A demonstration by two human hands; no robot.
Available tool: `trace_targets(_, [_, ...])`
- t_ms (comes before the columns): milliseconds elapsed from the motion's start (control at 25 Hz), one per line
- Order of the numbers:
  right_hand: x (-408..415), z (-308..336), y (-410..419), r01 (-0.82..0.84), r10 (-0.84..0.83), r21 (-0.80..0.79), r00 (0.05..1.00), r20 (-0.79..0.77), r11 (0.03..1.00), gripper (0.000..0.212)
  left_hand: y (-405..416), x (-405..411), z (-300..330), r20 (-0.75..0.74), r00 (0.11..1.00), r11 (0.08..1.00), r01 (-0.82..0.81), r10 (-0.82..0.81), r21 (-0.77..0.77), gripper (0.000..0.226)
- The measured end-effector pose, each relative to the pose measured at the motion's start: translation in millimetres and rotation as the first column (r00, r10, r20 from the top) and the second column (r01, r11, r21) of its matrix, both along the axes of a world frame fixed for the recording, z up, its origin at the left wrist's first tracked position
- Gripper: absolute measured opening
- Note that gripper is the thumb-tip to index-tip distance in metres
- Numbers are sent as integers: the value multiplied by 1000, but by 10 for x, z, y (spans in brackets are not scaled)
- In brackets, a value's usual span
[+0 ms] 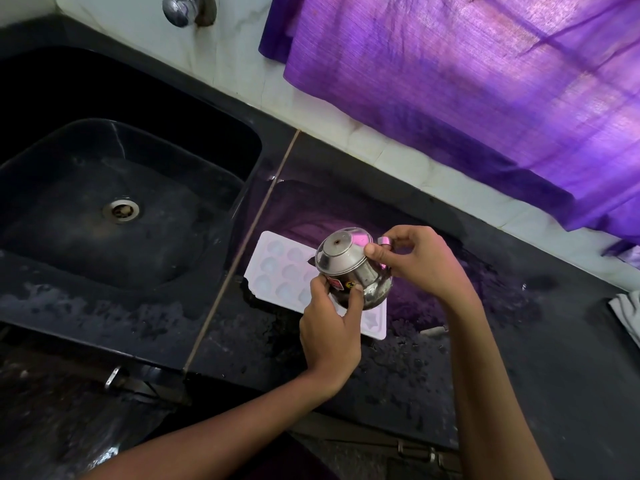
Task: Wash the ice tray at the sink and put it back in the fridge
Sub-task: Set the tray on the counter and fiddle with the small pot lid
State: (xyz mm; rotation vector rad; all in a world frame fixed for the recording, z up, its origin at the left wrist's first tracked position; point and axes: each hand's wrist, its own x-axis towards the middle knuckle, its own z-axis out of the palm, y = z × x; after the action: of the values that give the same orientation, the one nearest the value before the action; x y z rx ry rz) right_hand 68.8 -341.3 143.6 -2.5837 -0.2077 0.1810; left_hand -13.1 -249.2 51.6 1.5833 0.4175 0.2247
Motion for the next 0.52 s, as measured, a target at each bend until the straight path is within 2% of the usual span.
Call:
trace_targets(320, [-72,-2,-36,-3,3,-17,1000,27,1000,41,-24,-91,0,-31,1000,1000,-4,4,5,28])
trace_targets(520, [-103,-14,14,-51,54,-91,998,26,995,50,-6,-178,6,-46,999,1000,-3,4,18,26])
